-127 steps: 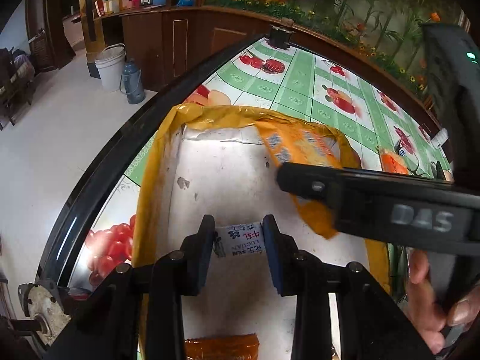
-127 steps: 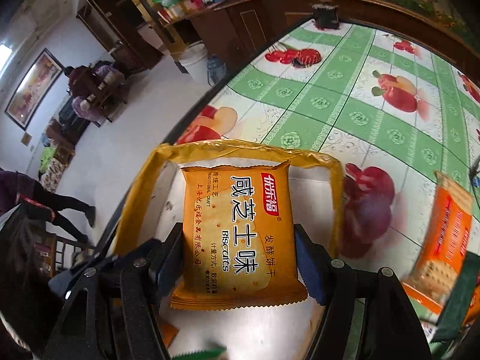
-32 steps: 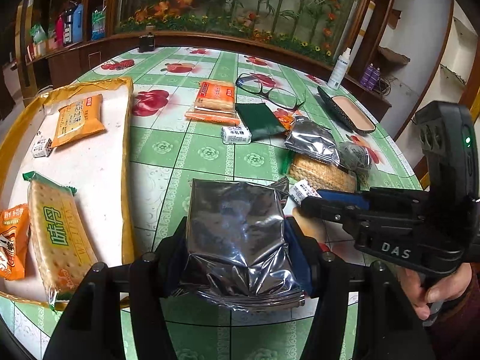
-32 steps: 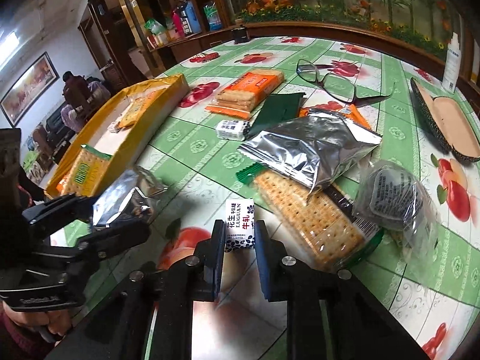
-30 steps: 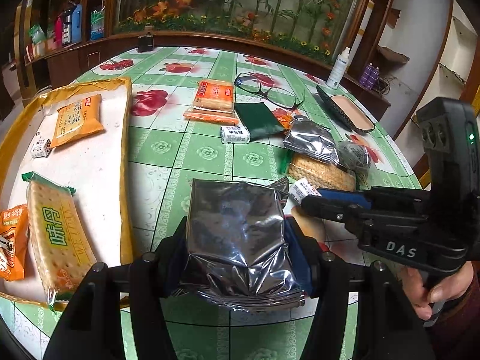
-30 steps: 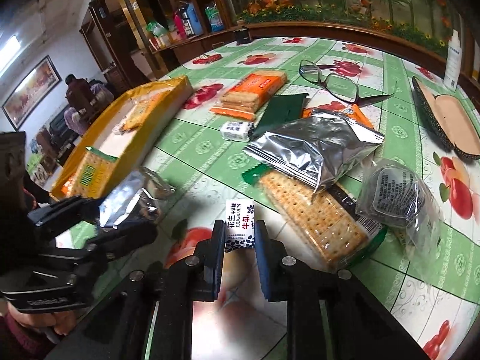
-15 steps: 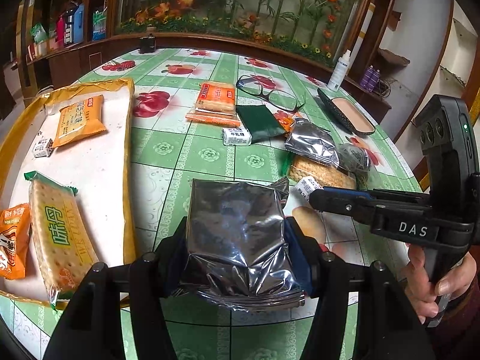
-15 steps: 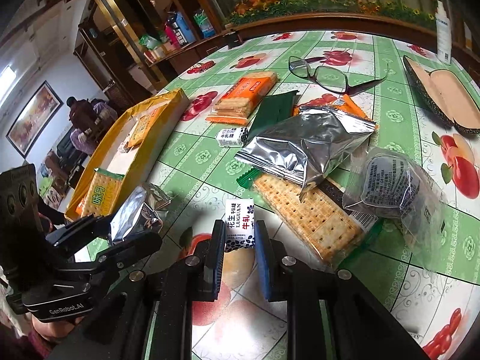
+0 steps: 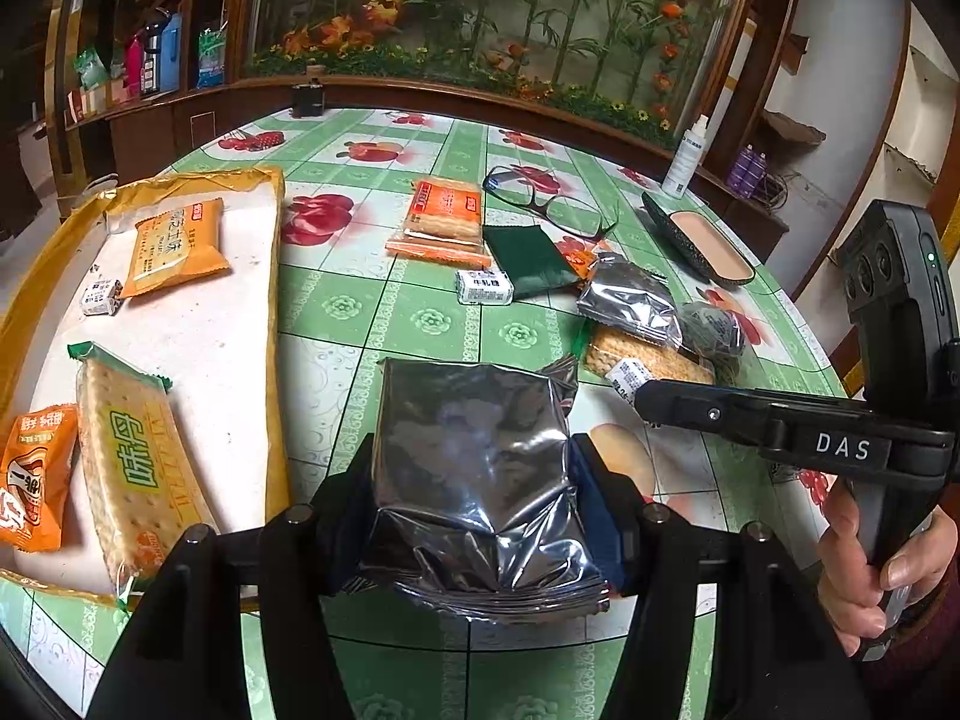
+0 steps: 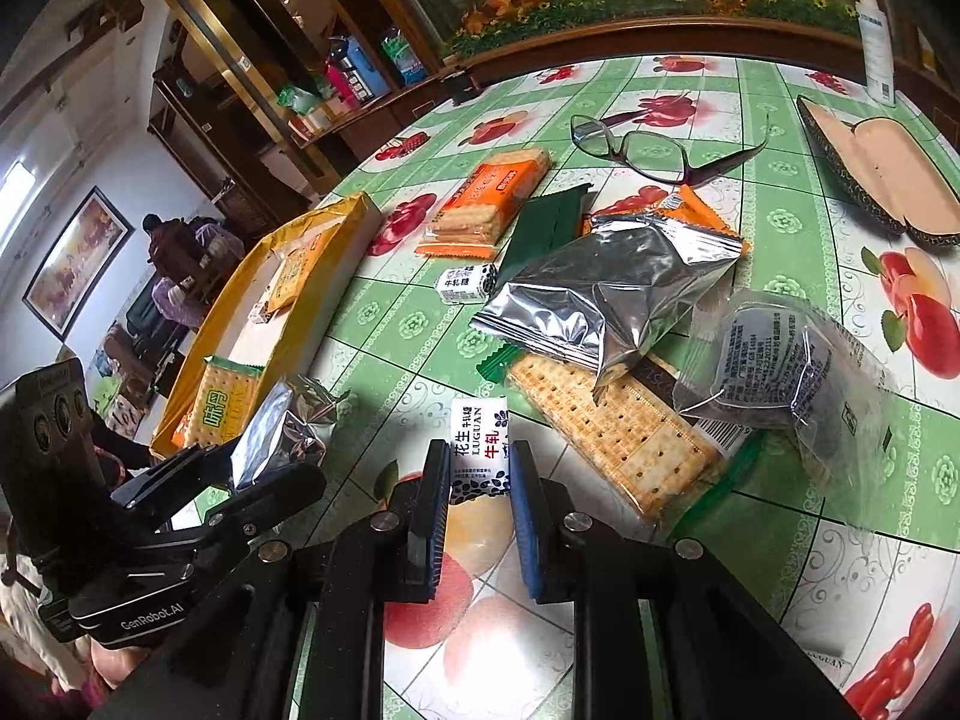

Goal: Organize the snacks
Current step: 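Grasp a white milk carton with the right gripper while the left holds the foil packet, then carry the foil packet and milk carton into the tray and open both grippers, then grasp the green-topped cracker packet with the left gripper while the right grasps a clear plastic bag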

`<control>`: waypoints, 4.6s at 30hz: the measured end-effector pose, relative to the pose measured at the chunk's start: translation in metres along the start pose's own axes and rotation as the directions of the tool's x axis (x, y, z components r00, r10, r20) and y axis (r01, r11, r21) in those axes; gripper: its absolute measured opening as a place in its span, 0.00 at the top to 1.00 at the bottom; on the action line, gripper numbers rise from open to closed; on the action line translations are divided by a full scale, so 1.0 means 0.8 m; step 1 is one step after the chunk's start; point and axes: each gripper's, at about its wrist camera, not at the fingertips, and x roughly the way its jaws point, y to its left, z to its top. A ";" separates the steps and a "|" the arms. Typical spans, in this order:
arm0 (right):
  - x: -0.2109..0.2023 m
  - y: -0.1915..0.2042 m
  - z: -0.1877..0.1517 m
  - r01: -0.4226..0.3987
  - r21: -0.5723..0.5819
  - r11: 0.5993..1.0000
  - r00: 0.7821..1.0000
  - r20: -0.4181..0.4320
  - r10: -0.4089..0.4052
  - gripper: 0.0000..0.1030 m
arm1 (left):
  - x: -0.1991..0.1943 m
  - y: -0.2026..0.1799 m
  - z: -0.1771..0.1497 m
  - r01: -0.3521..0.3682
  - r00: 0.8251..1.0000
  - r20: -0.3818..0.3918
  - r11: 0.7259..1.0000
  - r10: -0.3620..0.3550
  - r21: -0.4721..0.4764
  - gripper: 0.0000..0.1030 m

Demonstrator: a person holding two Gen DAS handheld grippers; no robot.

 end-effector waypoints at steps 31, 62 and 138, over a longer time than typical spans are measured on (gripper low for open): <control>-0.001 0.060 0.000 -0.031 -0.072 0.997 0.998 0.050 0.034 0.79 | -0.079 0.054 0.029 -0.104 0.975 0.191 0.992 0.115 -0.068 0.42; 0.149 0.204 0.054 -0.100 -0.183 0.978 0.994 -0.065 0.089 0.79 | -0.059 0.194 0.002 -0.196 0.966 0.091 0.913 0.243 -0.358 0.41; -0.073 -0.126 0.058 0.193 0.336 0.922 0.959 0.134 -0.249 0.47 | -0.110 0.087 0.018 -0.144 0.950 0.258 0.981 0.174 -0.133 0.14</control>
